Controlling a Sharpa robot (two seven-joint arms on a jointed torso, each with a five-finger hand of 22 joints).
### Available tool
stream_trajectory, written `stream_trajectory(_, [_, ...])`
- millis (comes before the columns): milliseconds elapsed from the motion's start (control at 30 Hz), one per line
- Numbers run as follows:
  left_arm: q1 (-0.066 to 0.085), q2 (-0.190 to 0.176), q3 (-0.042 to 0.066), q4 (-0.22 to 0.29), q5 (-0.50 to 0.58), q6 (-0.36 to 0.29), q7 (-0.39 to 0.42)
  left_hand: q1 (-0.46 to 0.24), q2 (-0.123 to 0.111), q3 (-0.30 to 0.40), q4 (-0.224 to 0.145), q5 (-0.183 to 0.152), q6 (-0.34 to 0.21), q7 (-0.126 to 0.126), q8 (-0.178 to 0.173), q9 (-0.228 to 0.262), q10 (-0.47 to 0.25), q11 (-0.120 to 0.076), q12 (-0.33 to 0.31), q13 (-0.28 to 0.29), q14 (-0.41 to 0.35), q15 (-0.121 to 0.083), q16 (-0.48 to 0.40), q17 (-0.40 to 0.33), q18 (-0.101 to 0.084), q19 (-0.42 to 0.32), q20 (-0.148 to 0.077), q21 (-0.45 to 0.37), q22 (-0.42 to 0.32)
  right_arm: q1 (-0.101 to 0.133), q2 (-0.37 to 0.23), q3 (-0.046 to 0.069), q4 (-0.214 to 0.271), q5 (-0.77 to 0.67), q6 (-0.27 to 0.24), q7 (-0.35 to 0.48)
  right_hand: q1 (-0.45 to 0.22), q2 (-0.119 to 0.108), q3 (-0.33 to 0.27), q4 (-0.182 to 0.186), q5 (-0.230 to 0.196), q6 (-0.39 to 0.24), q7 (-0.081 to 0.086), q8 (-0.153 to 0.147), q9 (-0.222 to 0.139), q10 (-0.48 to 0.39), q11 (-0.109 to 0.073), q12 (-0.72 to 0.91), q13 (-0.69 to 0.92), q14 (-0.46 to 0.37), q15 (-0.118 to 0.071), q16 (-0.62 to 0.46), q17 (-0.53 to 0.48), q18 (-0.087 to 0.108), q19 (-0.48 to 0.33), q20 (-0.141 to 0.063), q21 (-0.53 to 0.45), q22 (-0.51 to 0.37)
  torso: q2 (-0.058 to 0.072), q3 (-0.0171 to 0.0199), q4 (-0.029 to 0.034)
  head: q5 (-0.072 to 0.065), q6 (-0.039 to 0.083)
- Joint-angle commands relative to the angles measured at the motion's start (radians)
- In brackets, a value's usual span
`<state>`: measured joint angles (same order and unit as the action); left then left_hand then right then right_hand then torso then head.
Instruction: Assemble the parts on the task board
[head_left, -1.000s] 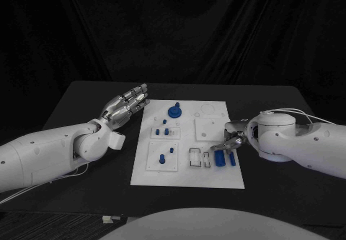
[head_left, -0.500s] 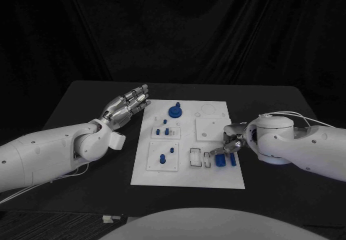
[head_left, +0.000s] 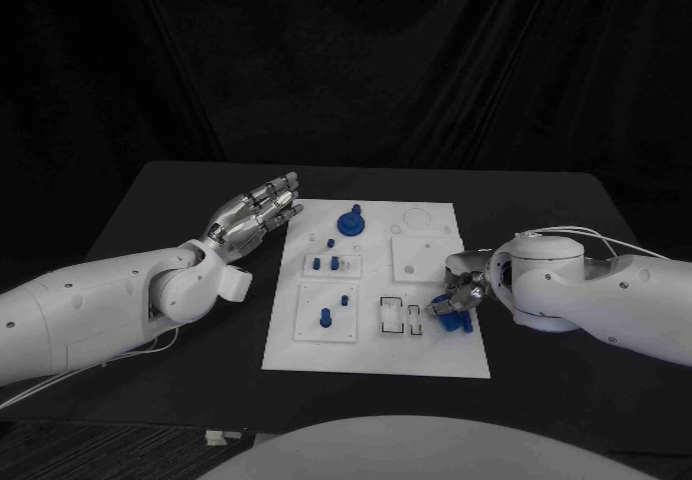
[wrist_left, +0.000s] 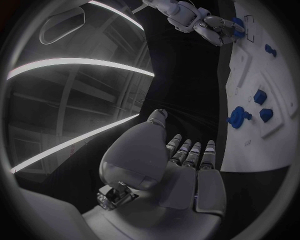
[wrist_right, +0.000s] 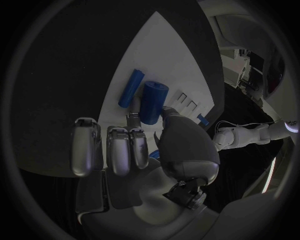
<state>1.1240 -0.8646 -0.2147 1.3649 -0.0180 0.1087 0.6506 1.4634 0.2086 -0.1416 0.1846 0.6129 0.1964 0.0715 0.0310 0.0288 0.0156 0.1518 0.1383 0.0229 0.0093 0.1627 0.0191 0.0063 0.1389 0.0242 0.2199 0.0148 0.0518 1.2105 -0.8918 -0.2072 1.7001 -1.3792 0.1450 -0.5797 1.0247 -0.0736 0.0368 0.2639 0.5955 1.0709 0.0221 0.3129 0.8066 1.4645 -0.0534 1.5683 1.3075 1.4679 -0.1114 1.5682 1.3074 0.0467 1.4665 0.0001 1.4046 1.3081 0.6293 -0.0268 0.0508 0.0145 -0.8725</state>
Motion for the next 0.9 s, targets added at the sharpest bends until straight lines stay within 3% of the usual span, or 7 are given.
stream_trajectory(33, [-0.002,0.002,0.001,0.002,0.000,0.016,0.006,0.007,0.002,0.003,-0.004,0.005,-0.003,-0.005,0.002,0.000,0.001,0.009,0.007,0.002,-0.002,0.008,0.006,0.002,-0.013,0.001,0.005,0.003,0.002,-0.004,-0.003,-0.001,-0.002,0.099,-0.035,-0.007,0.035,0.008,0.015,-0.007,0.061,-0.020,-0.001,-0.004,0.011,0.106,0.007,0.002,0.263,0.103,0.009,0.003,0.263,-0.004,0.034,0.008,-0.011,0.206,0.000,0.0001,0.0005,0.000,0.000])
stream_trajectory(100, [-0.003,0.002,0.001,0.002,0.000,0.017,0.005,0.007,0.002,0.003,-0.004,0.005,-0.003,-0.005,0.002,0.000,0.001,0.009,0.007,0.002,-0.002,0.008,0.006,0.002,-0.013,0.001,0.005,0.003,0.002,-0.005,-0.005,-0.001,-0.004,0.160,-0.055,-0.012,0.053,0.007,0.029,-0.017,0.108,-0.031,0.000,-0.005,0.021,0.106,0.008,0.002,0.263,0.103,0.010,0.003,0.263,-0.002,0.030,0.009,-0.020,0.203,0.000,0.0003,0.0006,0.000,0.000])
stream_trajectory(233, [-0.004,0.003,0.001,0.002,0.000,0.019,0.004,0.007,0.002,0.003,-0.004,0.005,-0.003,-0.005,0.002,0.000,0.001,0.009,0.007,0.002,-0.002,0.008,0.006,0.002,-0.013,0.001,0.005,0.003,0.002,-0.005,-0.011,-0.001,-0.004,0.239,-0.084,-0.019,0.065,0.007,0.044,-0.025,0.148,-0.041,0.001,-0.004,0.031,0.106,0.009,0.002,0.263,0.103,0.011,0.003,0.263,-0.005,0.035,0.010,-0.009,0.207,0.000,0.0002,0.0002,0.002,0.000])
stream_trajectory(467, [-0.006,0.004,0.001,-0.001,0.000,0.022,0.002,0.008,0.002,0.005,-0.006,0.006,-0.004,-0.005,0.002,0.000,0.001,0.011,0.007,0.001,-0.002,0.008,0.006,0.002,-0.013,0.001,0.006,0.003,0.002,-0.001,-0.038,-0.001,0.013,0.445,-0.165,-0.016,0.065,0.012,0.060,-0.027,0.176,-0.055,0.005,-0.009,0.032,0.106,0.011,0.002,0.263,0.103,0.012,0.003,0.263,-0.008,0.042,0.011,0.005,0.211,0.000,0.0002,0.0000,0.008,0.000])
stream_trajectory(700, [-0.007,0.004,0.001,-0.002,0.000,0.024,0.001,0.008,0.003,0.005,-0.006,0.006,-0.004,-0.005,0.002,0.000,0.001,0.012,0.007,0.002,-0.002,0.009,0.007,0.002,-0.013,0.001,0.006,0.003,0.002,0.014,-0.047,0.000,0.038,0.610,-0.234,-0.008,0.048,0.024,0.071,-0.017,0.178,-0.052,0.007,-0.011,0.029,0.106,0.012,0.002,0.263,0.103,0.013,0.003,0.263,-0.014,0.053,0.011,0.032,0.220,0.000,0.0001,-0.0007,0.010,0.000])
stream_trajectory(900, [-0.007,0.005,0.001,-0.003,0.000,0.026,-0.001,0.008,0.003,0.006,-0.007,0.006,-0.004,-0.005,0.002,0.000,0.001,0.013,0.007,0.001,-0.002,0.009,0.007,0.002,-0.013,0.001,0.007,0.003,0.002,0.018,-0.026,0.000,0.041,0.651,-0.222,-0.015,0.035,0.029,0.081,-0.012,0.144,-0.058,0.009,-0.019,0.021,0.106,0.014,0.002,0.263,0.103,0.013,0.003,0.263,-0.004,0.037,0.012,-0.011,0.205,-0.001,0.0002,-0.0003,0.009,0.000])
